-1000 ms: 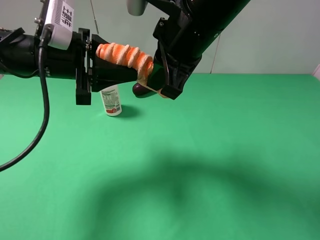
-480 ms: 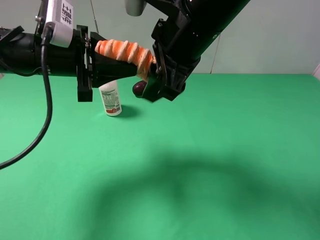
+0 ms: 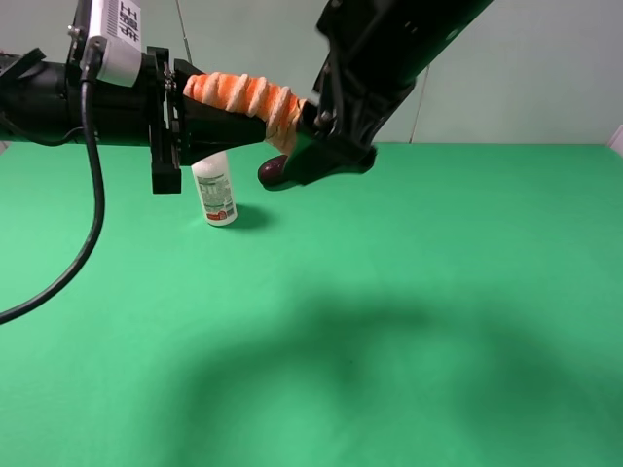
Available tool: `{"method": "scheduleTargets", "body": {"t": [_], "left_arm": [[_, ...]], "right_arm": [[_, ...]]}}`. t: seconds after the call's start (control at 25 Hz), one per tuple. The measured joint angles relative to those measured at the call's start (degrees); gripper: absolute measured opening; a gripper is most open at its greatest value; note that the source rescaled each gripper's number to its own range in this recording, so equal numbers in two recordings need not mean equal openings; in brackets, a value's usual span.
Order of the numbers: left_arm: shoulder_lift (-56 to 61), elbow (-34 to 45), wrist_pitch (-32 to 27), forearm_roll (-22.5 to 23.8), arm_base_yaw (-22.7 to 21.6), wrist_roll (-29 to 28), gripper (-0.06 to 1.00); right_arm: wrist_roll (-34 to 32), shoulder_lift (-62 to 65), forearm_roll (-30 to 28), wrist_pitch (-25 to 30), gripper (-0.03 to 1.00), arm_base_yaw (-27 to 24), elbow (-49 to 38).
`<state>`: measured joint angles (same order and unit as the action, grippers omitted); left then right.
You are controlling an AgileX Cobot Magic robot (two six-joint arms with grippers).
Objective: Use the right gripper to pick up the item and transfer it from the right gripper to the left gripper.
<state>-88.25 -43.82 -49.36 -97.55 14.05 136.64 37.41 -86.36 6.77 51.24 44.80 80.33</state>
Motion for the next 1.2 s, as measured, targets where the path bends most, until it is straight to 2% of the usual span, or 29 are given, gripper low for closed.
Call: {"method": "scheduleTargets", "body": {"t": [0.12, 0.24, 0.48, 0.56, 0.68, 0.92, 1.2], "left_arm": [[0.00, 0.00, 0.00, 0.00, 0.00, 0.00, 0.10], [0.00, 0.00, 0.00, 0.00, 0.00, 0.00, 0.09], [0.00, 0.00, 0.00, -0.64, 0.00, 0.00, 0.08], [0.00, 0.00, 0.00, -0.68, 0.00, -0.05, 0.07], [0.00, 0.00, 0.00, -0.82, 0.00, -1.04, 0.07], [0.00, 0.00, 0.06, -0.82, 0.00, -1.56, 0.07], [0.00, 0.00, 0.41, -0.82, 0.00, -1.74, 0.05]], "right_arm": [[-5.71, 2.25, -5.93, 0.00, 1.00, -0.08, 0.00], [-12.58, 3.78, -8.91, 0.00, 1.00, -2.12, 0.00], [-27.08, 5.13, -10.16, 0.05, 1.00, -14.95, -2.21], [-31.13, 7.28, -10.24, -0.09, 1.00, -19.51, -5.13], [-36.64, 12.68, -10.28, -1.74, 1.00, -23.48, -10.88], [-47.98, 26.08, -13.00, -5.73, 1.00, -24.64, -23.27], [-57.83, 41.42, -16.40, -3.94, 1.00, -24.64, -33.08]]}}
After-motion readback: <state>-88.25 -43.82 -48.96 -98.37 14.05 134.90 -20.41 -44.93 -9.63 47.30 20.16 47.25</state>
